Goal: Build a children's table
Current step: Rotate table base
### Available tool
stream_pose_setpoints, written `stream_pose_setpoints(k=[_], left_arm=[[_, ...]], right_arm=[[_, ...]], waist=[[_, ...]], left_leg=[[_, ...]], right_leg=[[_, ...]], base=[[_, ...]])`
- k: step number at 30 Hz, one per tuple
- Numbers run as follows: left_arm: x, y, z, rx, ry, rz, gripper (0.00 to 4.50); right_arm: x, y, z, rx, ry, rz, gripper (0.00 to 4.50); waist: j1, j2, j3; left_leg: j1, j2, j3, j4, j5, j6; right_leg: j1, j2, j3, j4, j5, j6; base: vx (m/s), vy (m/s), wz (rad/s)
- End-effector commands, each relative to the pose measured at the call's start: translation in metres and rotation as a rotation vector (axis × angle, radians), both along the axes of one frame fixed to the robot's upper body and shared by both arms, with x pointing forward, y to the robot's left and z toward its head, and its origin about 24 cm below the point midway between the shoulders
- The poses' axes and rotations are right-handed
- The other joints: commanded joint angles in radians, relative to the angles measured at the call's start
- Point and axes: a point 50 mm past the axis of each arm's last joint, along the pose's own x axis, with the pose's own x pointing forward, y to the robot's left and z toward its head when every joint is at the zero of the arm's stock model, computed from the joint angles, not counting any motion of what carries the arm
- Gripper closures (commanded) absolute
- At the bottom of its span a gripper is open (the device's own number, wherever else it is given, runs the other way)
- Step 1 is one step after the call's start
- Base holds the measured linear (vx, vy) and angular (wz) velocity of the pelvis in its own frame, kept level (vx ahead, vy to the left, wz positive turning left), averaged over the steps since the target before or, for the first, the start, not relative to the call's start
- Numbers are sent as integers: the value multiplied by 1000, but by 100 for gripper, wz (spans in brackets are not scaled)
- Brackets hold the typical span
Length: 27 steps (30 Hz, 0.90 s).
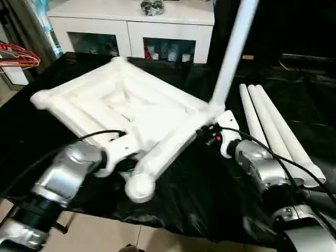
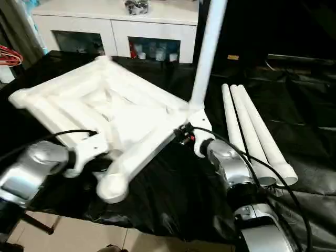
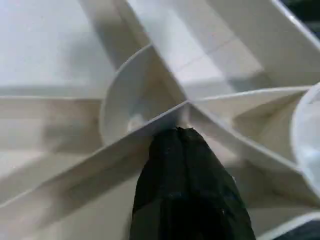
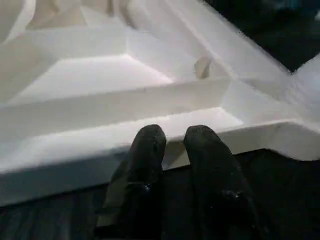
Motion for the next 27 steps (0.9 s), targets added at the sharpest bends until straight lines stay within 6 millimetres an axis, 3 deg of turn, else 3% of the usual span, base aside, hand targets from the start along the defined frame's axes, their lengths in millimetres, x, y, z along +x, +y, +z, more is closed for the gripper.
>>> stream_pose_setpoints(k=[1,3,7,11,18,20,26,27], left_arm=[[5,1,6,5,-32,10,450],[3,-2,7,-7,-20,-4,450],[0,-6,6,-23,6,-34,450],[-2,-15,8,-73,25,-71,450],[-5,-30,11,-140,42,-134,450],[-4,-44,11,-182,37,-159,450],[1,-61,11,-221,17,-168,450],[4,-68,11,-241,8,-171,450]], right_arm=[[4,-6,11,-23,-35,-19,393],[4,-14,6,-101,-14,-40,424],[3,-18,-5,-164,25,-63,444],[5,-2,-17,-138,57,-41,444],[12,20,-12,-55,34,-17,444],[15,26,-10,-48,25,-16,444],[16,28,-9,-56,13,-12,444],[16,27,-10,-61,9,-10,444]], waist=[[-3,3,-67],[-3,6,-67],[-5,8,-67],[-6,7,-67],[-10,7,-67],[-13,1,-68],[-22,2,-69],[-24,1,-70]], left_leg=[[17,37,-23,-74,-231,-7],[16,36,-22,-72,-222,-6],[18,35,-22,-72,-235,-10],[17,36,-22,-72,-255,-13],[14,37,-21,-70,-224,-1],[14,38,-20,-70,-214,3],[6,36,-20,-67,-184,22],[10,35,-18,-65,-185,25]], right_leg=[[40,-63,46,-67,-245,-204],[40,-62,45,-65,-237,-208],[40,-62,44,-67,-239,-221],[41,-64,45,-68,-245,-229],[43,-65,45,-60,-203,-246],[45,-65,45,-59,-198,-245],[51,-67,44,-57,-176,-252],[50,-66,45,-60,-178,-251]], base=[[0,0,0],[0,0,0],[0,0,0],[0,0,0],[0,0,0],[0,0,0],[0,0,0],[0,0,0]])
